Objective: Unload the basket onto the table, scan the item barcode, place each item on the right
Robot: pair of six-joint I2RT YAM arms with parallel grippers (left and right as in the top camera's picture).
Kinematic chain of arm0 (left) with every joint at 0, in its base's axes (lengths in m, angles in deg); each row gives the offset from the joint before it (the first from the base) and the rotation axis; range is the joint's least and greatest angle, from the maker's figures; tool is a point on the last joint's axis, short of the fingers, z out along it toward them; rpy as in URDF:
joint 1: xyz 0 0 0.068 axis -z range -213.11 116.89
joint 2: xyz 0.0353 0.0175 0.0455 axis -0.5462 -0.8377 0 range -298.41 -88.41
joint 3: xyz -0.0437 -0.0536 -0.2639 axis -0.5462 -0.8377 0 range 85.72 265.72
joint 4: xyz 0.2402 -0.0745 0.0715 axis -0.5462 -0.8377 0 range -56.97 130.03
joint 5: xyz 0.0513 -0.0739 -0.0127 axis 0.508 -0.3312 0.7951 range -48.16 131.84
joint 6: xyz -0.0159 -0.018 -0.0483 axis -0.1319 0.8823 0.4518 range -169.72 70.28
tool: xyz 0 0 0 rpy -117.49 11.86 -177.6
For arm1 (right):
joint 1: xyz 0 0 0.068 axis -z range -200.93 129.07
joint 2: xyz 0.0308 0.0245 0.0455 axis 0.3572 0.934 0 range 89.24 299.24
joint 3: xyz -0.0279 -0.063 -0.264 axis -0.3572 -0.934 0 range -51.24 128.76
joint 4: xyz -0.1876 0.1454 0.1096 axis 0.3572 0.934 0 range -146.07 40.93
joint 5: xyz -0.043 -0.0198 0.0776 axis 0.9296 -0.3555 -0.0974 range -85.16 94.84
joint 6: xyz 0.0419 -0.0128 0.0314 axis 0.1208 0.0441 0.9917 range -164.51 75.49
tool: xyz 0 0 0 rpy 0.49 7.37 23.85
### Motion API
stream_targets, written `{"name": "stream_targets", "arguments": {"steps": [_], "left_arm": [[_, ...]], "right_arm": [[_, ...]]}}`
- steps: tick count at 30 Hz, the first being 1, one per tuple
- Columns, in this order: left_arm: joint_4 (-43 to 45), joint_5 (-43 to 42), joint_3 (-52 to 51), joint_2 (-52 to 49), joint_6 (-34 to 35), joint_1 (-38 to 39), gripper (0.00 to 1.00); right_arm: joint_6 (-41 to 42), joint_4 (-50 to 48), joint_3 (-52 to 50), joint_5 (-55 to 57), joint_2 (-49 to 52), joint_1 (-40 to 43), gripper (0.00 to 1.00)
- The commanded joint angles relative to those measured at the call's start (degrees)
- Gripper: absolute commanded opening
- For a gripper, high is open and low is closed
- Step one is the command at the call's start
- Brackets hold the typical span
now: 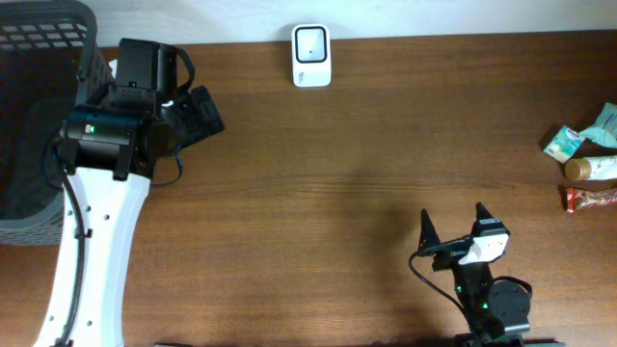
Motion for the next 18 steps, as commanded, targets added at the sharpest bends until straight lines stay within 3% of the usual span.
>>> {"name": "stream_targets", "arguments": {"steps": [1, 18], "left_arm": [[0.04, 0.07, 0.11, 0.20, -0.94, -0.07, 0.99], [0.04, 0.07, 0.11, 0.20, -0.94, -0.07, 0.99]], "right_arm": [[0.00, -0.39, -0.61, -0.96, -1.07, 1.64, 0.99], [-0.17, 1.88, -0.61, 2.25, -1.07, 1.99, 0.99]]}}
